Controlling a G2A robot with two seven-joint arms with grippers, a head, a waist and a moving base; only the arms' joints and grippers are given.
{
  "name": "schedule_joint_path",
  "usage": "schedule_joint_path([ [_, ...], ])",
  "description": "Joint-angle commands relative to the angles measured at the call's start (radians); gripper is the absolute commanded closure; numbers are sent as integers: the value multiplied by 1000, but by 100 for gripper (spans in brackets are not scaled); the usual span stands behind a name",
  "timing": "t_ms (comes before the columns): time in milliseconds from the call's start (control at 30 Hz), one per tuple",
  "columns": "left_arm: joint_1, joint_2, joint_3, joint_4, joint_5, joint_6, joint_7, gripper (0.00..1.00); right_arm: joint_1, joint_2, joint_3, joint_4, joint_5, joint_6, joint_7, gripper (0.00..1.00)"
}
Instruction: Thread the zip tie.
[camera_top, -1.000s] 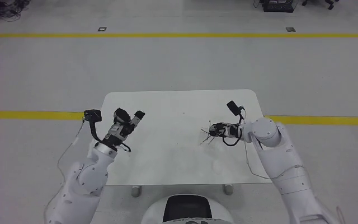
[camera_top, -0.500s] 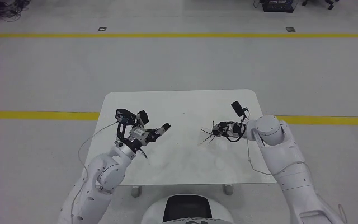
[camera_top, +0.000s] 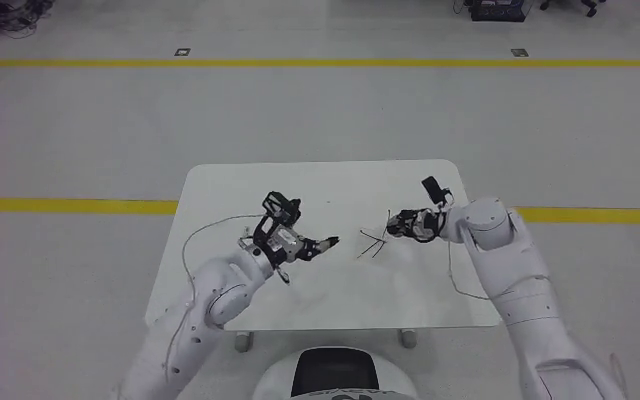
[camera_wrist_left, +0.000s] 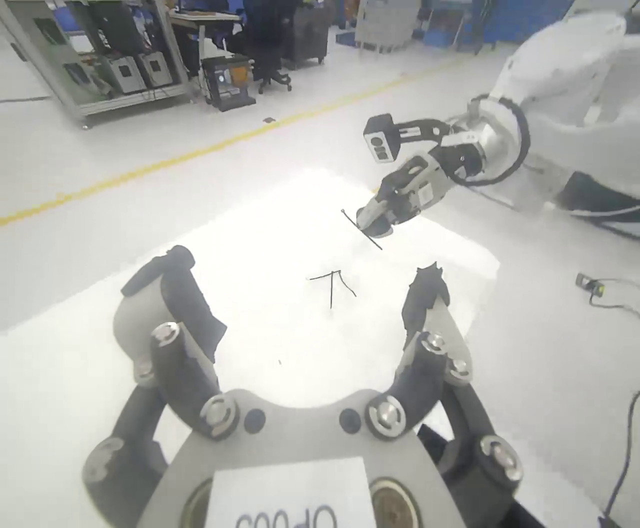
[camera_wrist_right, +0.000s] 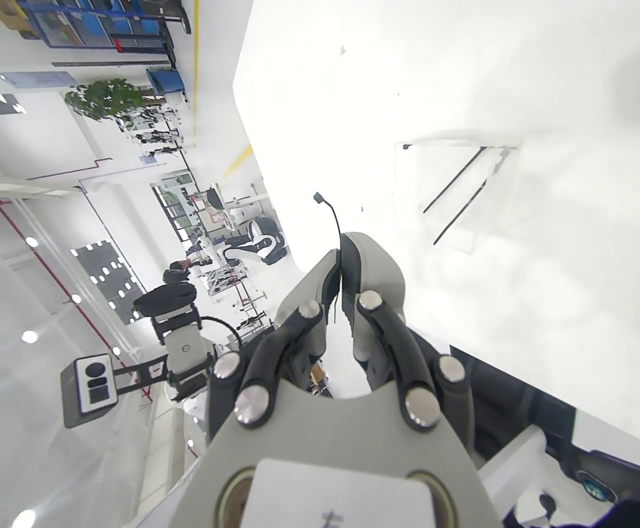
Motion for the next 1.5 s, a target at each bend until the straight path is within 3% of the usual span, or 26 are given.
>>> schedule_joint_path([
  [0,-52,-9,58,24,53,13,-22,0,11,2,7,24,8,0,8,100],
  [200,-196,-49,217,132,103,43,-57,0,44,8,20,103,39,0,22,100],
  [400,-289,-84,314,218,94,66,-51,0,71,12,19,141,53,0,23,100],
  [667,-293,-86,316,224,99,78,-43,0,70,12,20,140,55,0,20,100],
  [833,-310,-79,357,217,287,36,-64,0,64,12,2,126,67,-1,6,100],
  [900,-323,-78,390,216,408,28,-86,0,68,14,-5,124,73,0,21,100],
  [1033,-380,-75,464,228,416,57,-103,0,64,17,-13,111,92,-7,57,100],
  [1100,-402,-72,492,235,416,98,-102,0,60,20,-5,108,97,-15,42,100],
  [1400,-401,-72,494,238,416,98,-98,0,51,19,-10,105,107,-18,26,100],
  [1467,-436,-67,526,245,416,66,-113,0,48,17,-17,102,137,-5,30,100],
])
